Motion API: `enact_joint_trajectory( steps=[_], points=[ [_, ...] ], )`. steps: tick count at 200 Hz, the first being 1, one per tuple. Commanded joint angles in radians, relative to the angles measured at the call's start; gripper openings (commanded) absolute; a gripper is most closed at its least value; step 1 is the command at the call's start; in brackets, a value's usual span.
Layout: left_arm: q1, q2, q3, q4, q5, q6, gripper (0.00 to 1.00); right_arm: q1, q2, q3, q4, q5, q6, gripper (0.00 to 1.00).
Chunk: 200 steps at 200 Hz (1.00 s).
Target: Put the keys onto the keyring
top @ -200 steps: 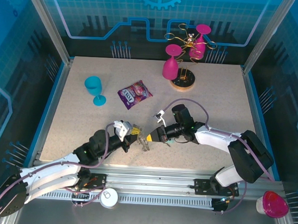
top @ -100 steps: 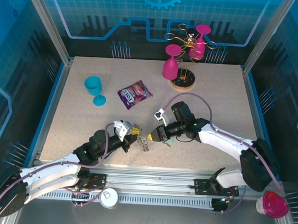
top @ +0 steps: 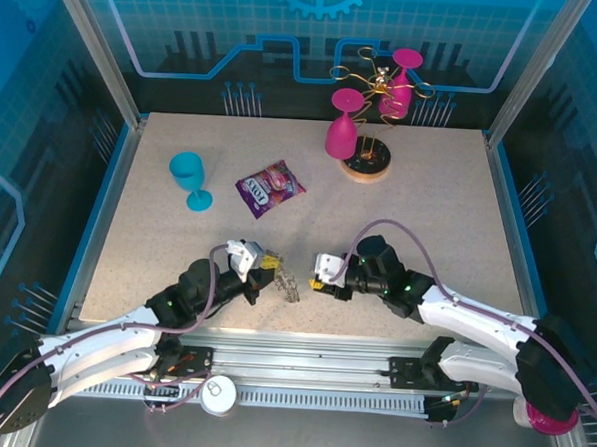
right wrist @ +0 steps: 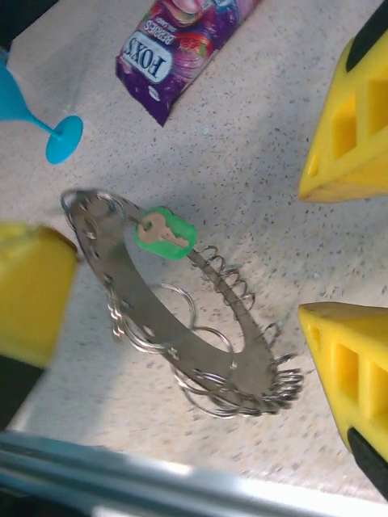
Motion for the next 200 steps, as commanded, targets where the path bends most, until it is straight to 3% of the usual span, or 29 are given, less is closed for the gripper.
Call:
enact_joint_trajectory(
  steps=[1, 55, 133, 200],
  points=[
    [0.002, -0.016, 0.037, 0.017, 0.006, -0.012, 0.00, 0.048, 0.034, -0.015, 0.219, 0.088, -0.279, 0.39],
    [0.001, -0.018, 0.042, 0.010, 0.012, -0.013, 0.00, 0.101, 0.148, -0.029, 0.359, 0.112, -0.373, 0.39],
    [0.003, -0.003, 0.047, 0.014, 0.013, -0.010, 0.00, 0.132, 0.153, -0.046, 0.372, 0.099, -0.402, 0.41],
    [0.003, 0.010, 0.048, 0.015, 0.012, -0.010, 0.00, 0.141, 0.150, -0.040, 0.402, 0.084, -0.388, 0.36]
  ],
)
